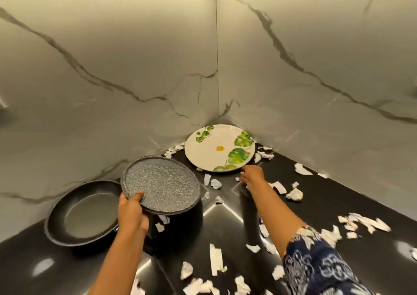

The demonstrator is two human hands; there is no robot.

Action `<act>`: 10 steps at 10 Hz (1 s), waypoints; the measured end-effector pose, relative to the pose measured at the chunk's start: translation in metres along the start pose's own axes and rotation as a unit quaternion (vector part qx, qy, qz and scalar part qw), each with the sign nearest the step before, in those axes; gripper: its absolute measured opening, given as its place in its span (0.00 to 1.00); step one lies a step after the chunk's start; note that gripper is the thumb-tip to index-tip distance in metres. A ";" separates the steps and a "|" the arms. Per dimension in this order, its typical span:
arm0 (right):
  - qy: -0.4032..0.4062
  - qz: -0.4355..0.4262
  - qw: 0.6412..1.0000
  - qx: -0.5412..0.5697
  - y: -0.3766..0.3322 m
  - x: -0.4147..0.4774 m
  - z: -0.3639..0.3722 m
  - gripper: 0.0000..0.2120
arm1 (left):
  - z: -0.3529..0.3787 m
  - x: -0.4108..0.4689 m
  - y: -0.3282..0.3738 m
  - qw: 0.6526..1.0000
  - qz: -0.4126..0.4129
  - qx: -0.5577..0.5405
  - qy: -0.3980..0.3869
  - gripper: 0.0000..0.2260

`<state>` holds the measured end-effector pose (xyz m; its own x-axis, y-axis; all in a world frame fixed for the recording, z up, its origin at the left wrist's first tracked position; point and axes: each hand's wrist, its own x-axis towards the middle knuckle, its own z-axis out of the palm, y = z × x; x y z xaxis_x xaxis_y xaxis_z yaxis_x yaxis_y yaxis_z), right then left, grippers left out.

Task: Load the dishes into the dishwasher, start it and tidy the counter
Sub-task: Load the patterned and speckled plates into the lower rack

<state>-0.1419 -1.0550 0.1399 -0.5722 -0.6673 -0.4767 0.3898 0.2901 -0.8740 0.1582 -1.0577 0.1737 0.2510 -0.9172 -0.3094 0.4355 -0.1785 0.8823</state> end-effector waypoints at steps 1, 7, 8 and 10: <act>0.077 -0.013 0.996 -0.037 -0.012 0.033 0.014 0.04 | -0.001 0.025 0.003 1.000 -0.014 -0.022 -0.004 0.14; 0.115 -0.043 0.984 0.133 -0.037 0.043 0.053 0.14 | -0.010 0.031 0.016 0.998 -0.009 -0.052 -0.017 0.12; 0.138 -0.149 0.976 0.084 -0.036 -0.022 0.018 0.13 | -0.026 -0.004 0.026 0.999 0.028 -0.035 -0.022 0.15; 0.226 -0.302 0.926 0.016 0.007 -0.191 -0.105 0.06 | -0.060 -0.129 0.029 0.981 0.166 0.045 -0.094 0.08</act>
<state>-0.1061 -0.8535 0.2148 -0.9334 -0.3441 0.1023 -0.0841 -0.0675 -0.9942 0.1904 -0.9231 0.2179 0.1975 -0.9783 0.0631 0.2763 0.1173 0.9539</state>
